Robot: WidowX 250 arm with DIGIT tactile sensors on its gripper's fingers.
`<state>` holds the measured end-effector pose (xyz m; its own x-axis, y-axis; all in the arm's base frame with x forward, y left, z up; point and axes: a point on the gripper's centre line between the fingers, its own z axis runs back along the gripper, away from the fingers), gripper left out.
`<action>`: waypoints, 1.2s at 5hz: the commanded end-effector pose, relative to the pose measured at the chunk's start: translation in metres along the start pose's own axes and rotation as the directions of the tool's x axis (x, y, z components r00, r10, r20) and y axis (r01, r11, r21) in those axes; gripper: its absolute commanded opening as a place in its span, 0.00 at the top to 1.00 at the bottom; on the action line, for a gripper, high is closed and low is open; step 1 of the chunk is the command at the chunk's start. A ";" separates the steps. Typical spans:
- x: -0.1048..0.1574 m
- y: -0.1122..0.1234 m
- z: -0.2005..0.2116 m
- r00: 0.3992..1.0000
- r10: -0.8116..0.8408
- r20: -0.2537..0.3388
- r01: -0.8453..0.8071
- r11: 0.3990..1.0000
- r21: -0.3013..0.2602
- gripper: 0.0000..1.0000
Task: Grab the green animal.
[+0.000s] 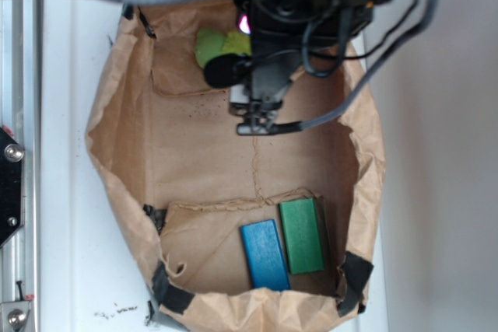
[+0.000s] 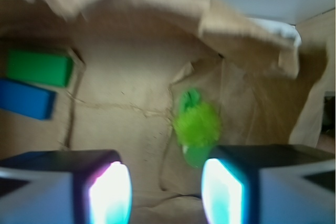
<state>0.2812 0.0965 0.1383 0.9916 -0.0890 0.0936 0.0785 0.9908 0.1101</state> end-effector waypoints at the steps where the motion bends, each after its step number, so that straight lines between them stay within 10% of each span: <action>1: -0.005 0.015 -0.003 0.995 -0.005 0.099 -0.005 0.995 0.099 0.00; 6: 0.021 -0.003 -0.046 0.996 -0.035 0.076 0.025 0.990 0.137 0.00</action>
<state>0.2953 0.0916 0.0727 0.9874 -0.1124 0.1116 0.0848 0.9702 0.2270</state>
